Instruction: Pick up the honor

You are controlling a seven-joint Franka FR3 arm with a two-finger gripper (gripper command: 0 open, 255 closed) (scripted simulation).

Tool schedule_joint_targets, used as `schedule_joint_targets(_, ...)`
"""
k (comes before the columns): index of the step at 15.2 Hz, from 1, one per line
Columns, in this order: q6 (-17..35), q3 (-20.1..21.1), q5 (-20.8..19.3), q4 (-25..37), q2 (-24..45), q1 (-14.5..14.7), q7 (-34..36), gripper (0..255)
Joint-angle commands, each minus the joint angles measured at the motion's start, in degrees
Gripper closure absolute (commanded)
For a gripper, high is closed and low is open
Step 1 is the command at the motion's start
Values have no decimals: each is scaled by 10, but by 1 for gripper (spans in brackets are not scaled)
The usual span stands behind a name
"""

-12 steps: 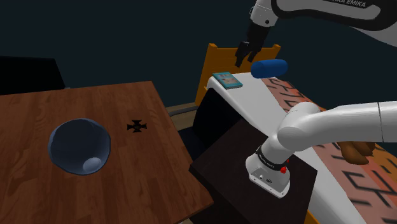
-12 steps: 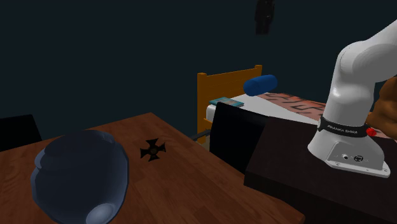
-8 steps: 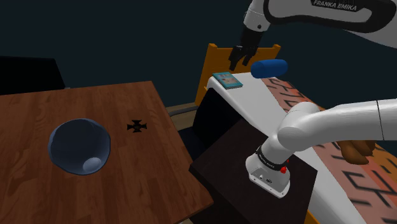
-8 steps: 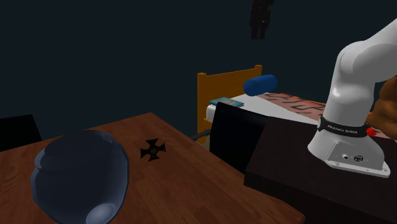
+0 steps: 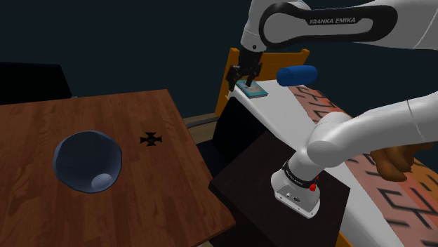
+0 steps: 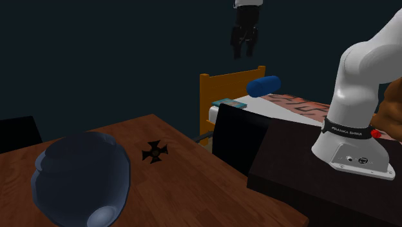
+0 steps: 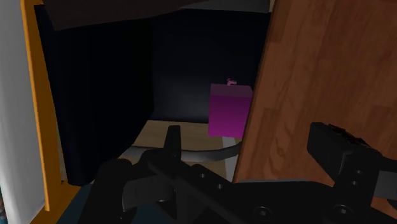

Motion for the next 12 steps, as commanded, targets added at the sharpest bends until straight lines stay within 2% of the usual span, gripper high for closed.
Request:
schedule_joint_targets(1, 33, 18, 11, 0, 33, 4, 31, 0)
schedule_joint_targets(7, 120, 68, 29, 24, 146, 11, 120, 0)
schedule_joint_targets(12, 183, 103, 23, 67, 253, 12, 198, 0)
